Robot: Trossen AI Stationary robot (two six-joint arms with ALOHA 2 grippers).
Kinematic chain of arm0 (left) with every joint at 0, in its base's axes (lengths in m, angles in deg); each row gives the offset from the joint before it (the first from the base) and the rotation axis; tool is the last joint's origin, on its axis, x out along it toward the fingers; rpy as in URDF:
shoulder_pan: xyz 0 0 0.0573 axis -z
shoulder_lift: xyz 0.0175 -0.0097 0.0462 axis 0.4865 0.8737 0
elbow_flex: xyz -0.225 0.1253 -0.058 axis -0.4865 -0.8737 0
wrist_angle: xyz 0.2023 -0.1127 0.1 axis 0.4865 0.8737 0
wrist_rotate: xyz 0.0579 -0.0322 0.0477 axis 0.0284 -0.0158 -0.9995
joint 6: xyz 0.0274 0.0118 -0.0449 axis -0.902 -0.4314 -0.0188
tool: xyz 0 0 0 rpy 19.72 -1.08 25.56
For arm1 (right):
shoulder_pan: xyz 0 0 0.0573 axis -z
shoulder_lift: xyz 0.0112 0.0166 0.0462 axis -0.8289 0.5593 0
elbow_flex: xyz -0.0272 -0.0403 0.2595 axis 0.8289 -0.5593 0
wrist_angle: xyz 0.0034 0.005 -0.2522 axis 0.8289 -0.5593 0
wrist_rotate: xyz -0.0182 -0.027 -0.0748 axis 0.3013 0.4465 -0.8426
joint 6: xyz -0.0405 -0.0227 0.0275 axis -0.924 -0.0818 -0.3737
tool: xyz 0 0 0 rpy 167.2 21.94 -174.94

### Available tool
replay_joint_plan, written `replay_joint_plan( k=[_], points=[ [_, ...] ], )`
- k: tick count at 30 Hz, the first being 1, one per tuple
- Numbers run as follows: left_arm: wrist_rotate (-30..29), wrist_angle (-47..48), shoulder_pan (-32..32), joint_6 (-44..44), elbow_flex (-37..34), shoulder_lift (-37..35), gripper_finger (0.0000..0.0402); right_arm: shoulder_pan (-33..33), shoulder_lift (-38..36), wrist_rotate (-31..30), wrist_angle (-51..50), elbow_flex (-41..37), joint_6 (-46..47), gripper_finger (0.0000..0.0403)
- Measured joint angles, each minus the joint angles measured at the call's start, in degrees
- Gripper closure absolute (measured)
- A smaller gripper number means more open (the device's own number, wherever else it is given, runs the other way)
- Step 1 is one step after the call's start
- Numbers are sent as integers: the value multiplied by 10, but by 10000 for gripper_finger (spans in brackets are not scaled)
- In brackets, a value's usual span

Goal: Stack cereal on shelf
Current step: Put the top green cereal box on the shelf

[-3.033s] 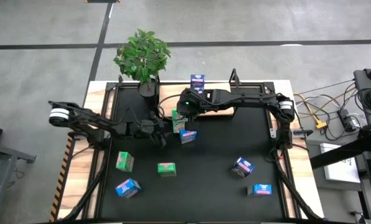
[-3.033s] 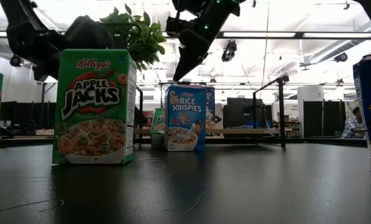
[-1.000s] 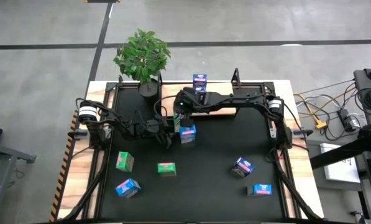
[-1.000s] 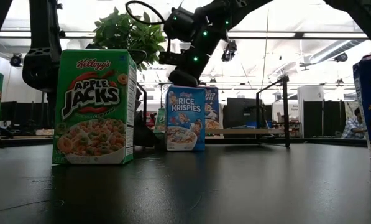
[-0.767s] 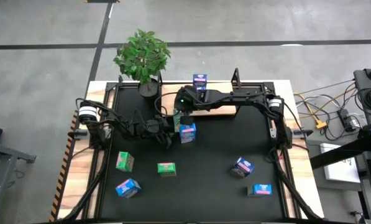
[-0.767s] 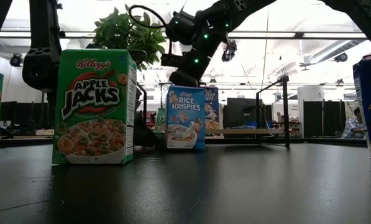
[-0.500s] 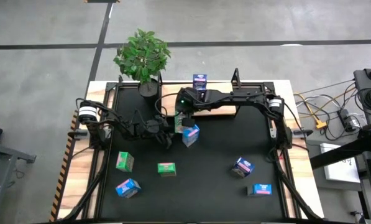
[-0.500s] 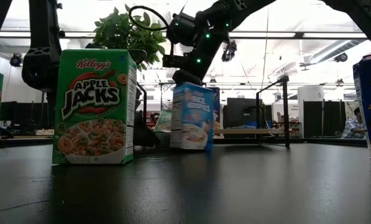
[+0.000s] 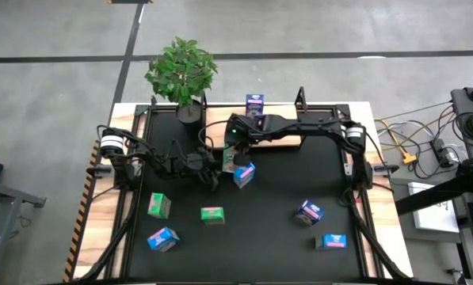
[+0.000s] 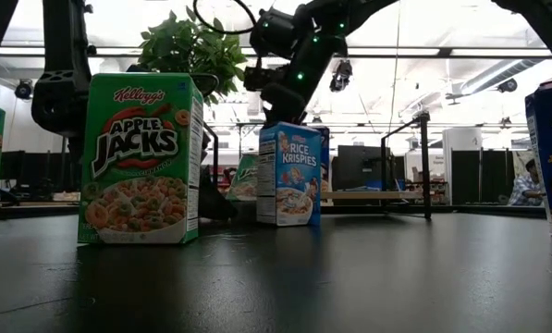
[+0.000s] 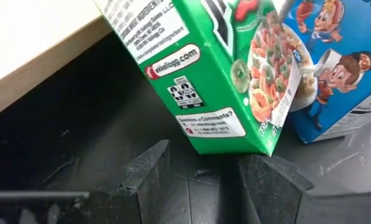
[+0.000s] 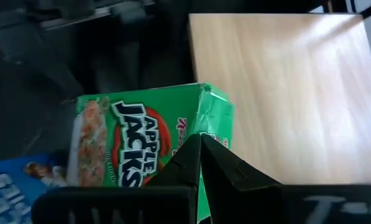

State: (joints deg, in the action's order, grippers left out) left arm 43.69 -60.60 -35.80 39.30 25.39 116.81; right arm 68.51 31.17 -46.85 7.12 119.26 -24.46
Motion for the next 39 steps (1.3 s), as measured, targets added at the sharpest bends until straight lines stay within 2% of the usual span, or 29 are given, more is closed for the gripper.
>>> replay_joint_plan(
  k=[11, 16, 24, 29, 39],
  points=[
    [-3, -1, 0, 0, 0, 0, 222, -23, -23, 18, -10, 0, 2, 394],
    [-3, 0, 0, 0, 0, 0, 221, -30, -25, 52, -14, 0, 2, 394],
    [15, 7, 2, -5, 0, -5, 183, -47, -26, 55, -33, 0, 2, 394],
    [28, 54, 7, -5, -8, -41, 160, -53, -25, 57, -49, 0, 6, 394],
    [30, 220, 8, -4, -9, -142, 166, -67, -24, 60, -44, 0, 7, 394]
  ],
)
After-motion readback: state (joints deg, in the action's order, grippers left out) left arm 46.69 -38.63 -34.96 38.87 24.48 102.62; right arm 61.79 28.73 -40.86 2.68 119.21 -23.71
